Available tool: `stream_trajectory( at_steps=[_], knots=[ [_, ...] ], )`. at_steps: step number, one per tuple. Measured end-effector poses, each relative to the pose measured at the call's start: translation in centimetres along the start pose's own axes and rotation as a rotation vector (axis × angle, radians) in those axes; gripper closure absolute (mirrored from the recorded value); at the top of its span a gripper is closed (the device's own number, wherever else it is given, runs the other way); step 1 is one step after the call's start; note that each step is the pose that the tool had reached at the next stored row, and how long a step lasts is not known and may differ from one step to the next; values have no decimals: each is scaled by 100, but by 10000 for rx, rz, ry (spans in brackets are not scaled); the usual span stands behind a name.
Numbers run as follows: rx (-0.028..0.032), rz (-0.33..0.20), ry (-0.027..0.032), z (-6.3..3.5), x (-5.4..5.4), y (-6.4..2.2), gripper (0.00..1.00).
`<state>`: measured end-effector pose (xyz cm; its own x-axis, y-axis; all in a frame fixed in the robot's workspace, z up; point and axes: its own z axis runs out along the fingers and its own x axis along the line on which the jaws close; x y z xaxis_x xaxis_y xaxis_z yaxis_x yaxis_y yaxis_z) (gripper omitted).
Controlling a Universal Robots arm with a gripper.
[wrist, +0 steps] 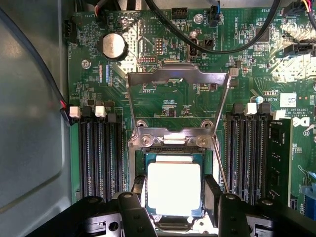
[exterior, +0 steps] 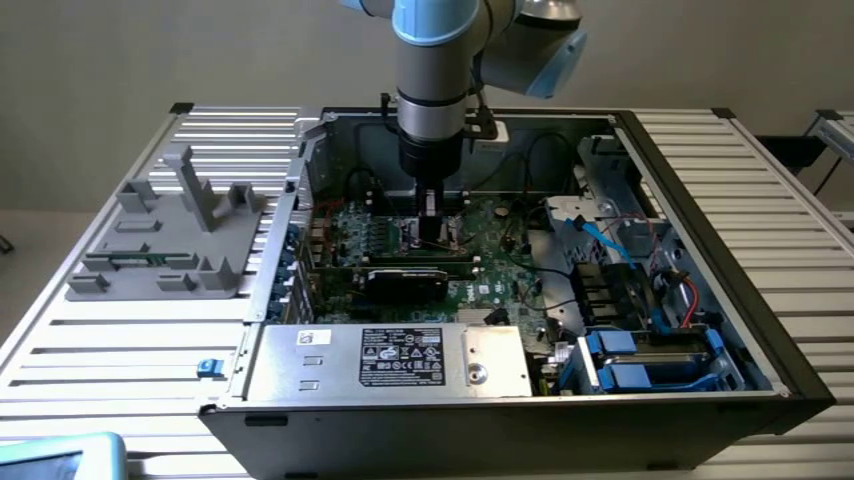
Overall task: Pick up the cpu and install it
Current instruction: 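Place the cpu into insertion slot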
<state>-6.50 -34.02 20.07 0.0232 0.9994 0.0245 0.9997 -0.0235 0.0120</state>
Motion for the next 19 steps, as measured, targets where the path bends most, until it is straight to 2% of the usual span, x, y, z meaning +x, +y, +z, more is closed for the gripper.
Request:
stream_trajectory(
  at_steps=[8,19],
  knots=[
    [24,-1,0,14,0,1,45],
    [26,-11,1,21,-8,7,45]
  ],
)
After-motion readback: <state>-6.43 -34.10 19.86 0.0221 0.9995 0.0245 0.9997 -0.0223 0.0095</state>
